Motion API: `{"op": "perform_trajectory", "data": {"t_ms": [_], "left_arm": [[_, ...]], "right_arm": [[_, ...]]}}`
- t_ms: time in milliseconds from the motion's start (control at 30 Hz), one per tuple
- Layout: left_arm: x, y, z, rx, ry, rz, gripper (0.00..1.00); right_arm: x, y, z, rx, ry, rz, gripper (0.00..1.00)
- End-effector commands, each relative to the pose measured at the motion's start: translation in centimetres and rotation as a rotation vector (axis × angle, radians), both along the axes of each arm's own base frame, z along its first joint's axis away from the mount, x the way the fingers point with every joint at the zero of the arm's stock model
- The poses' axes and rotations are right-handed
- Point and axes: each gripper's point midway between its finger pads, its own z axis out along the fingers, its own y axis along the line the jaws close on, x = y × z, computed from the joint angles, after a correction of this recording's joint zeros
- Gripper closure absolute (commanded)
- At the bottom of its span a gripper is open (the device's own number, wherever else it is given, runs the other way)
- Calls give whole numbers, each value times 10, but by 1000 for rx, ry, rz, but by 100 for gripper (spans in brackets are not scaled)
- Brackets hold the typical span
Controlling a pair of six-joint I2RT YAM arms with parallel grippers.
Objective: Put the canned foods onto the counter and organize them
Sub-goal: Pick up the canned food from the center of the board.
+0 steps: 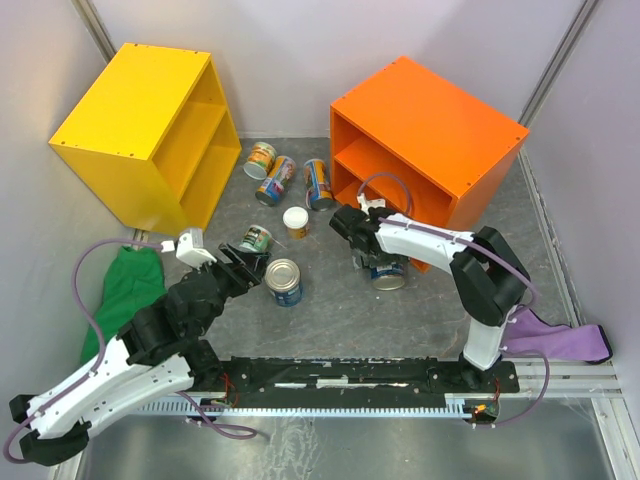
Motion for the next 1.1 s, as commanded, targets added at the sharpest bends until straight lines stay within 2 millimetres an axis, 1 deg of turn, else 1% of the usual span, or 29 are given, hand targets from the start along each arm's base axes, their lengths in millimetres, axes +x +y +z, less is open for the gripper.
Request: {"op": "perform_trajectory", "data": {"t_ms": [0,67,133,267,400,467,633,767,900,967,1067], "left_arm": [[0,9,1,-5,-6,37,24],[0,12,0,-2,-3,46,24],[-1,15,-1,-5,-3,54,24],[-2,19,0,-10,-7,64,24],[-2,20,1,-13,-12,72,24],[-2,20,1,-12,-12,71,24],[-2,24,4,-5,-19,79,24],[-2,26,9,-1,-28,83,24],[-1,26,12,2,-32,86,24],[-1,26,12,3,-34,87,24],[0,25,13,5,-37,85,23]], "right_arm": [[24,20,-9,96,-5,0,5],[26,31,-12,126,11,43,10],[27,45,-11,169,10,90,18],[29,79,-1,225,-14,221,30],[24,109,6,248,-17,330,39],[20,125,14,272,-40,380,45],[17,158,37,394,-134,467,50],[15,177,66,443,-223,533,51],[13,187,98,478,-301,569,53],[12,189,107,484,-322,578,54],[10,191,116,484,-342,595,56]]}}
